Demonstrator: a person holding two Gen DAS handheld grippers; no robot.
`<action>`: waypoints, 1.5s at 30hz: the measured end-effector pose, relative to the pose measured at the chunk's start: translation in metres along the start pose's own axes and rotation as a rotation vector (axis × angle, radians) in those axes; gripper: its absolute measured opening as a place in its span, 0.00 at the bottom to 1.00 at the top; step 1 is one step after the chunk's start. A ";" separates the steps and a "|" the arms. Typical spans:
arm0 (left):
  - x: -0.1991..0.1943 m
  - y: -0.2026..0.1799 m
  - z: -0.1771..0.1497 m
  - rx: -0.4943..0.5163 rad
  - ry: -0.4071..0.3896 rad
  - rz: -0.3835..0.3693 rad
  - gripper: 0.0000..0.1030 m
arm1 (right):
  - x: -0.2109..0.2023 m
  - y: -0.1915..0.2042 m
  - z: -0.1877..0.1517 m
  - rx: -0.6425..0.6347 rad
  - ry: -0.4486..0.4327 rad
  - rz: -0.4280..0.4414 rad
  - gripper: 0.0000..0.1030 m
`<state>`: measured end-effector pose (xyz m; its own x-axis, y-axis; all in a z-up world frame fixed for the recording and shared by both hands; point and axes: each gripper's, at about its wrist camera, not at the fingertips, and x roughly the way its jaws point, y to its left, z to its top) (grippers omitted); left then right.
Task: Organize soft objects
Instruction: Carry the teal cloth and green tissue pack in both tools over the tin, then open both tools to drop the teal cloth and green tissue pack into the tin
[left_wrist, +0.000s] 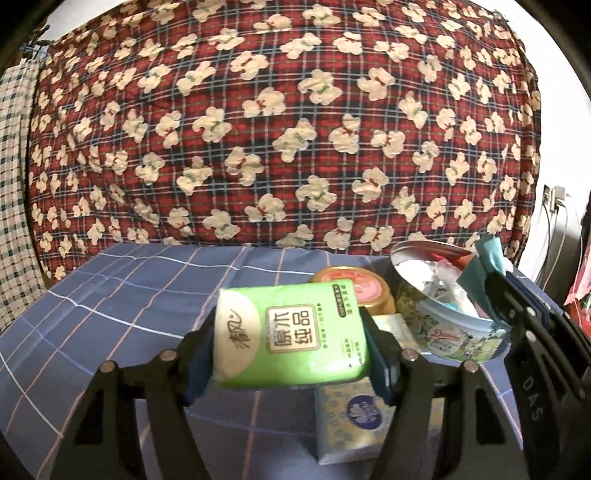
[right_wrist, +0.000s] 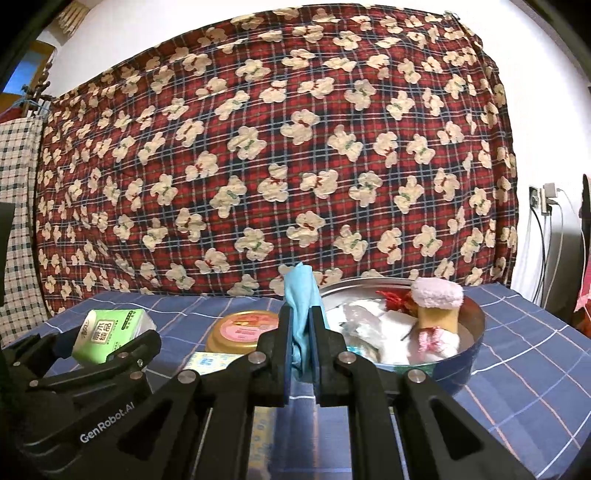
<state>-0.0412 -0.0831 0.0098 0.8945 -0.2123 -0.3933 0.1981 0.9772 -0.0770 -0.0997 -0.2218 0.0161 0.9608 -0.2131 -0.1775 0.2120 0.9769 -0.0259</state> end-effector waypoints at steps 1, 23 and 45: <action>0.000 -0.003 0.001 0.003 0.000 -0.005 0.67 | 0.000 -0.003 0.000 0.002 0.001 -0.003 0.09; 0.020 -0.096 0.027 0.068 0.009 -0.203 0.67 | 0.026 -0.111 0.023 0.039 0.030 -0.163 0.09; 0.122 -0.183 0.044 0.067 0.184 -0.211 0.67 | 0.194 -0.174 0.070 0.108 0.427 -0.029 0.09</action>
<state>0.0496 -0.2881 0.0165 0.7441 -0.4000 -0.5351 0.4040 0.9073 -0.1166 0.0624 -0.4340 0.0545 0.7992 -0.1937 -0.5690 0.2765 0.9590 0.0620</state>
